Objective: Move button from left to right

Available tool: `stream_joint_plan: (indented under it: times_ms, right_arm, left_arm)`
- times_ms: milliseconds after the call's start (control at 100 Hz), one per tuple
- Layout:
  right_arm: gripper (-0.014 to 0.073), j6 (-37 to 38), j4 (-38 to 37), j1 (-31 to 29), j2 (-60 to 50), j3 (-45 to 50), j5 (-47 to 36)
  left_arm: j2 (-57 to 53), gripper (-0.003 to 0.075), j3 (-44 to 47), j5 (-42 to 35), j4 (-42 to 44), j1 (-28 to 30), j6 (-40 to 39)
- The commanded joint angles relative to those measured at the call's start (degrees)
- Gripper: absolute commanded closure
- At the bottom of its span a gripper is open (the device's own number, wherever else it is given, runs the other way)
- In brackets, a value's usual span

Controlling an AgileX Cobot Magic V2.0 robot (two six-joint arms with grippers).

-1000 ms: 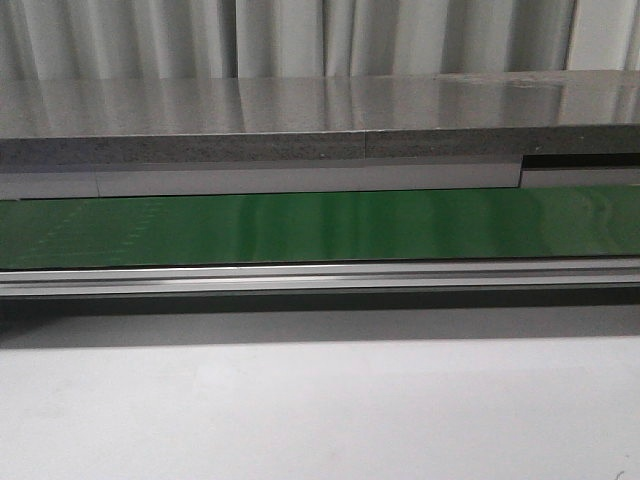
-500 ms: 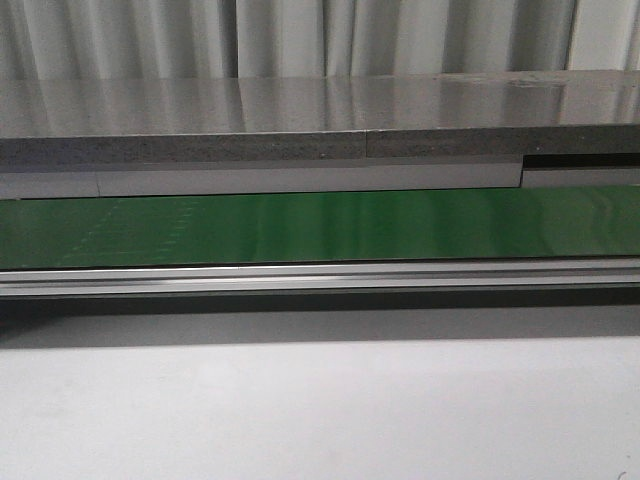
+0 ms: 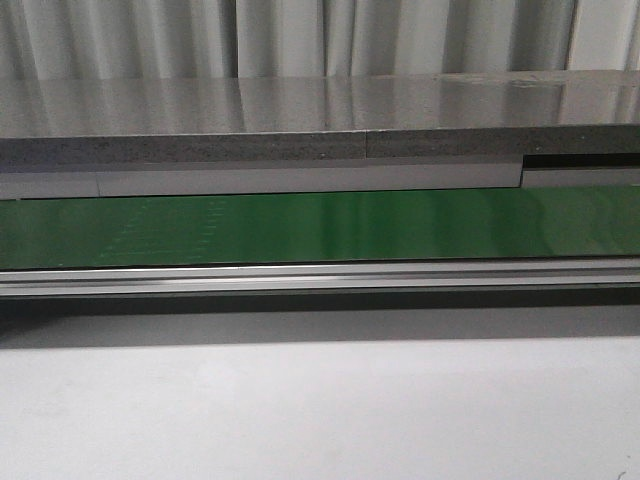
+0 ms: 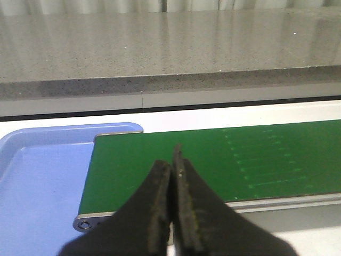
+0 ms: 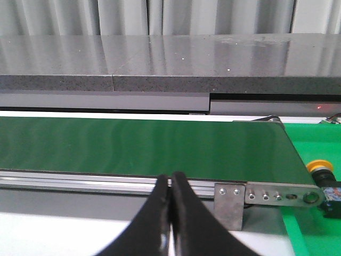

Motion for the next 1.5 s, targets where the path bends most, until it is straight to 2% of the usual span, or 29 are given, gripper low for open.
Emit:
stream_joint_plan:
  times_ms: [0,380,620,960,1160,1260,1490]
  right_arm:
    - [0.066,0.1,-0.4,0.2,-1.2,-0.9,-4.8]
    - [0.066,0.1,-0.4,0.2,-1.2,-0.9,-4.8]
    - [0.066,0.1,-0.4,0.2,-1.2,-0.9,-4.8]
    - [0.066,0.1,-0.4,0.2,-1.2,-0.9,-4.8]
    - [0.066,0.1,-0.4,0.2,-1.2,-0.9,-4.8]
    - [0.066,0.1,-0.4,0.2,-1.2,-0.9,-4.8]
    - [0.066,0.1,-0.4,0.2,-1.2,-0.9,-4.8]
  left_arm:
    - [0.2,0.074,-1.7,-4.8,-0.5,-0.5,-0.1]
    - [0.2,0.074,-1.7,-4.8,-0.5,-0.5,-0.1]
    - [-4.4,0.074,-1.3,-4.9,2.6,-0.5,-0.1]
    - [-16.3,0.074,9.6,-5.3,4.7,-0.5,-0.1]
    - [-22.9,0.074,15.1,-5.4,4.8,2.0,-2.9]
    - [-22.7,0.074,16.4,-5.7,5.0,3.2,-3.7]
    - [-22.7,0.074,18.6,-13.1,7.3,3.3,-3.7]
